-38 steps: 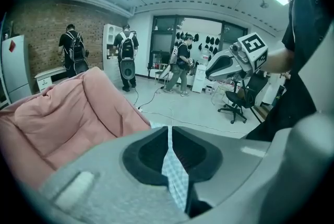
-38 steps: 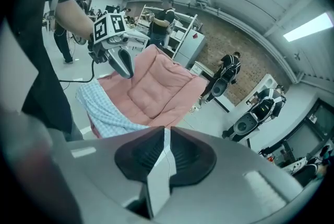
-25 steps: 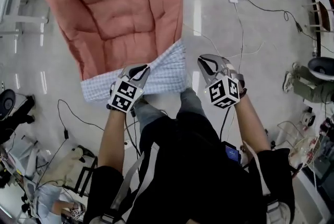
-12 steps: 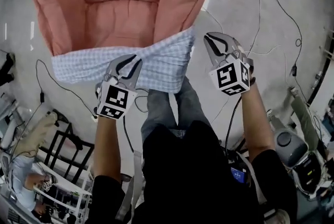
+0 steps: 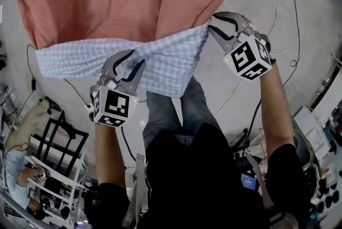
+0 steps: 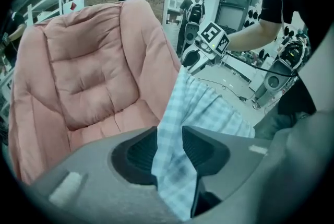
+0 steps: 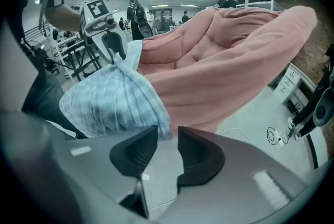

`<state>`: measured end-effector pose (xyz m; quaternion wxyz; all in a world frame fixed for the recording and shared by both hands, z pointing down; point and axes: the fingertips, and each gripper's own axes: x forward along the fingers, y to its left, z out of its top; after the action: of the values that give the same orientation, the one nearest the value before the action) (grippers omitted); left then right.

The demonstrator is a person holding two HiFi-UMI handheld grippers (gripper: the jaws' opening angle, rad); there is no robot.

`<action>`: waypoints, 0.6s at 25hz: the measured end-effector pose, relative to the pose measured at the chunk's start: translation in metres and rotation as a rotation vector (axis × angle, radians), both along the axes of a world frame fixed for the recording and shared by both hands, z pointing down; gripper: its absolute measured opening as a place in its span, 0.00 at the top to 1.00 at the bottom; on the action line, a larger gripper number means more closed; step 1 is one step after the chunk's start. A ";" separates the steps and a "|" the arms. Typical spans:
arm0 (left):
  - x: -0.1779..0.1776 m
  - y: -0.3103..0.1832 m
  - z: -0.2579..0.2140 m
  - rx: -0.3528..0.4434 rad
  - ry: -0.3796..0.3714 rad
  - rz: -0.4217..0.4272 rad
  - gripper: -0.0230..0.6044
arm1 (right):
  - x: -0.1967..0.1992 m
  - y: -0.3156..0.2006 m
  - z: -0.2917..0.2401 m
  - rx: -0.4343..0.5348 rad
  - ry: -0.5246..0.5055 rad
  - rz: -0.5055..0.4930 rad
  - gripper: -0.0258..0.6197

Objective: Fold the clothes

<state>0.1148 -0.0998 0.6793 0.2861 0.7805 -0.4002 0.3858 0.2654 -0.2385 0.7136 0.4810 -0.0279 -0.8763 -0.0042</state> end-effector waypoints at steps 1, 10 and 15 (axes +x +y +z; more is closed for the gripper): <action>-0.001 0.000 0.002 -0.009 0.001 -0.012 0.71 | -0.002 0.000 0.003 -0.005 0.004 -0.016 0.77; 0.003 -0.010 0.008 0.003 -0.048 -0.024 0.71 | -0.006 0.002 0.007 -0.045 -0.012 -0.094 0.83; 0.001 -0.003 0.033 -0.004 -0.089 0.027 0.71 | 0.006 0.015 0.025 0.042 -0.015 -0.015 0.89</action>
<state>0.1158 -0.1025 0.7120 0.2641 0.7673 -0.4014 0.4247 0.2716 -0.2230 0.7382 0.4748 -0.0244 -0.8794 -0.0266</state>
